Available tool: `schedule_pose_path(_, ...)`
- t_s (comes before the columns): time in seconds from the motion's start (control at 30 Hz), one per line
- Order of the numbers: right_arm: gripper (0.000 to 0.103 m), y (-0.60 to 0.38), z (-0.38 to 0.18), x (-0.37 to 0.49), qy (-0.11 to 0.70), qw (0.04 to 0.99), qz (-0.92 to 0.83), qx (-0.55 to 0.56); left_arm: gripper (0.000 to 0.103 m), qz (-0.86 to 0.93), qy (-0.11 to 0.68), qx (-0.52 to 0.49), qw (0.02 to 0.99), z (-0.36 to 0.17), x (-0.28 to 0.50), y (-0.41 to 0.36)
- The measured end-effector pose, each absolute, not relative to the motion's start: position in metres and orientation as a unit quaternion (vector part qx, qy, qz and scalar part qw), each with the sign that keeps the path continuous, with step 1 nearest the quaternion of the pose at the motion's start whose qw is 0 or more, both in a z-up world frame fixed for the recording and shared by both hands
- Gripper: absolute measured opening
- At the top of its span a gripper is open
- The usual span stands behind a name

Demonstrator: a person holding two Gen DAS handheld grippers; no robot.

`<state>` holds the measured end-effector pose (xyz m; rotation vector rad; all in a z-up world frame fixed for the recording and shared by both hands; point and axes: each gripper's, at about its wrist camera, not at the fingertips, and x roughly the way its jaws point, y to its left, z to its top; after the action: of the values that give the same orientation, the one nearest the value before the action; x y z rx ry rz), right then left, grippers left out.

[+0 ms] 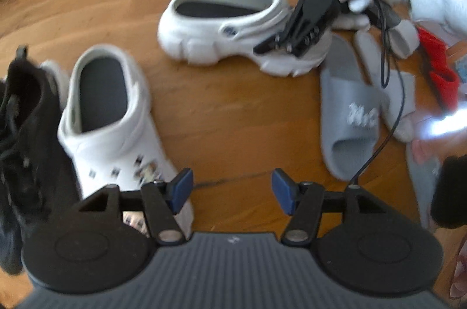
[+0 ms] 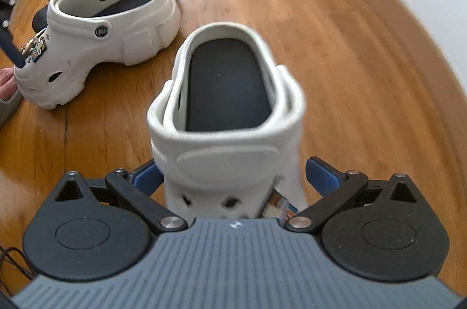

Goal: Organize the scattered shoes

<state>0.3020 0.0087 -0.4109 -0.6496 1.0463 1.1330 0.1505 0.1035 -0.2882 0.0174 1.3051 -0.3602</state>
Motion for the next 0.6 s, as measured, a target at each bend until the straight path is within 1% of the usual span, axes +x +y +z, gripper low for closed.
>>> schedule_pose_path(0.3, 0.101, 0.017, -0.411, 0.288, 0.52, 0.713, 0.415, -0.222, 0.058, -0.128, 0.618, -0.007, 0.776, -0.294, 0.137, 0.133)
schedule_pose_path(0.4, 0.101, 0.03, -0.41, 0.276, 0.592, 0.72, 0.318, -0.177, 0.058, -0.123, 0.618, -0.019, 0.777, -0.293, 0.138, 0.137)
schedule_pose_path(0.5, 0.103, 0.04, -0.41, 0.265, 0.639, 0.695, 0.292, -0.156, 0.058, -0.119, 0.607, -0.014, 0.785, -0.287, 0.141, 0.137)
schedule_pose_path(0.6, 0.103, 0.04, -0.409, 0.255, 0.65, 0.674, 0.318, -0.149, 0.058, -0.118, 0.597, -0.015, 0.793, -0.279, 0.142, 0.138)
